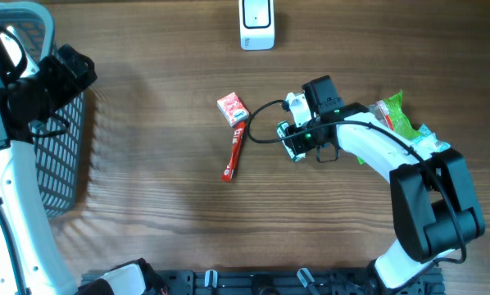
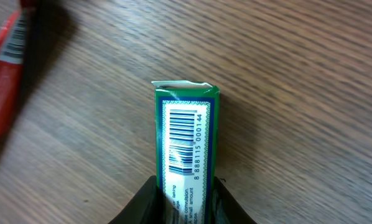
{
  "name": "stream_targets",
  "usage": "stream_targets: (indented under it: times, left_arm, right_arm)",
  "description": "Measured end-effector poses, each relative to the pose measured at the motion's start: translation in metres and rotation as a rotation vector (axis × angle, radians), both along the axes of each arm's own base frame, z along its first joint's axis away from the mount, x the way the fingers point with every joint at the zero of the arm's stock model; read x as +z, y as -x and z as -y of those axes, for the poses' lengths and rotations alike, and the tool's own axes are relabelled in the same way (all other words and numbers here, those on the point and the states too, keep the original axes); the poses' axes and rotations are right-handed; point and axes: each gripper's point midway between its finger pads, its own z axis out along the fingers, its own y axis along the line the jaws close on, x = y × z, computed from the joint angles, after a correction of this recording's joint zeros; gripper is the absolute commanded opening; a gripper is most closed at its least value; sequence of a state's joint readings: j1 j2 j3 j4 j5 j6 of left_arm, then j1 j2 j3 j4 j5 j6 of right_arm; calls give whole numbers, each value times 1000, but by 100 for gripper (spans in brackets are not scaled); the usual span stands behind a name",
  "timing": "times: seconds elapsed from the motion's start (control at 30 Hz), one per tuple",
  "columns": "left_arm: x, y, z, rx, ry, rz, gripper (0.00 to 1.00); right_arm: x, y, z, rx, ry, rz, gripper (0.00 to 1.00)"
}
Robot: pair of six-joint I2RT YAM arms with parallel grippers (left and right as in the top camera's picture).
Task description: Scan the item barcode
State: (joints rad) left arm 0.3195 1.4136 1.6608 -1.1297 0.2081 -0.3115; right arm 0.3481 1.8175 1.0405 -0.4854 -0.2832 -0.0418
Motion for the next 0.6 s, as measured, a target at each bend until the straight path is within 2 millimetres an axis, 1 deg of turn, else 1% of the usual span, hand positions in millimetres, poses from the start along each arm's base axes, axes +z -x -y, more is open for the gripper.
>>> stream_targets:
  times: [0.13, 0.23, 0.33, 0.43, 0.5, 0.53, 0.6]
  left_arm:
    - [0, 0, 0, 0, 0, 0, 100]
    - [0, 0, 0, 0, 0, 0, 100]
    - [0, 0, 0, 0, 0, 0, 100]
    - [0, 0, 0, 0, 0, 0, 100]
    - [0, 0, 0, 0, 0, 0, 100]
    - [0, 0, 0, 0, 0, 0, 100]
    - [0, 0, 0, 0, 0, 0, 100]
  right_arm:
    - [2, 1, -1, -37, -37, -26, 23]
    - [5, -3, 4, -77, -90, -50, 23]
    - [10, -11, 8, -107, -146, -45, 23]
    - [16, -24, 14, -133, -209, -15, 24]
    - [16, -25, 17, -141, -225, -16, 25]
    - [15, -24, 18, -142, -233, -16, 25]
    - [10, -21, 18, -135, -238, -26, 33]
